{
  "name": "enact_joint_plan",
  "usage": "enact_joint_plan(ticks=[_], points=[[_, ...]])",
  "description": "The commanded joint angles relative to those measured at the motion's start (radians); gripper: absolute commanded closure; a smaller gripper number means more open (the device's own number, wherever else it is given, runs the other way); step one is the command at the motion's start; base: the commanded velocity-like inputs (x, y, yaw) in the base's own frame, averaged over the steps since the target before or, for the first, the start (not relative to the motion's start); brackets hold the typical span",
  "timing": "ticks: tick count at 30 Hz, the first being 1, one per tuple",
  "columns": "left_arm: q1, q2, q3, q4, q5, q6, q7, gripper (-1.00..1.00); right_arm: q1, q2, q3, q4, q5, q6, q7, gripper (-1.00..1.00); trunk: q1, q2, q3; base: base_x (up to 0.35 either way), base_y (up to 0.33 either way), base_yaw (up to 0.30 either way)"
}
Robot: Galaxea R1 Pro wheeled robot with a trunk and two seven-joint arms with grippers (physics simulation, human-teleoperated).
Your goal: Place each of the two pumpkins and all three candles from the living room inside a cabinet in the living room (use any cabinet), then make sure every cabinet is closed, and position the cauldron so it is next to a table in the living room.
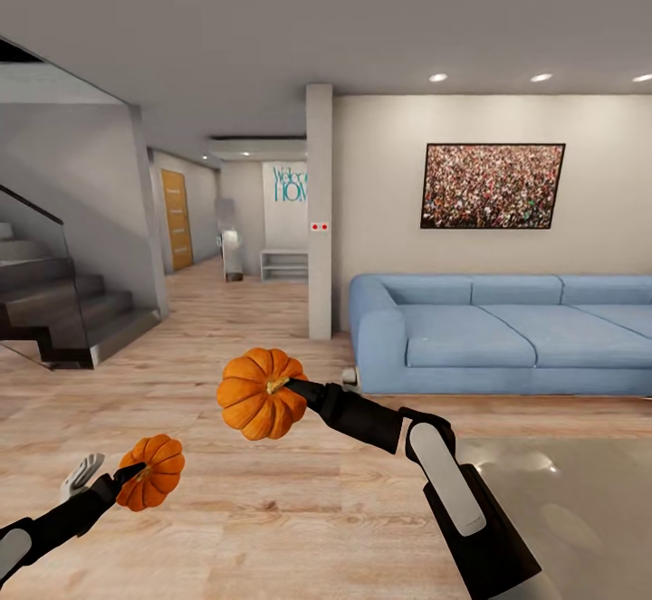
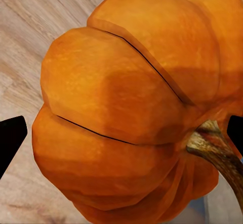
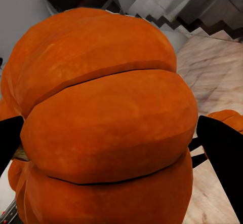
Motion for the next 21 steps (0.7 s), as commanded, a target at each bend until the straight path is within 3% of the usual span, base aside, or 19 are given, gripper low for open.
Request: enact_joint_plan(ticks=[1, 21], points=[[-0.001, 0.001, -0.005, 0.0, 0.009, 0.004, -0.001, 1.0, -0.001, 0.0, -0.001, 0.0, 0.002, 0.004, 0.002, 1.0, -0.004, 0.007, 0.001, 0.0, 0.0, 0.0], [-0.001, 0.001, -0.005, 0.0, 0.009, 0.004, -0.001, 1.0, -0.001, -0.001, -0.001, 0.0, 0.003, 0.003, 0.004, 1.0, -0.081, 0.147, 0.036, 0.0, 0.0, 0.0]])
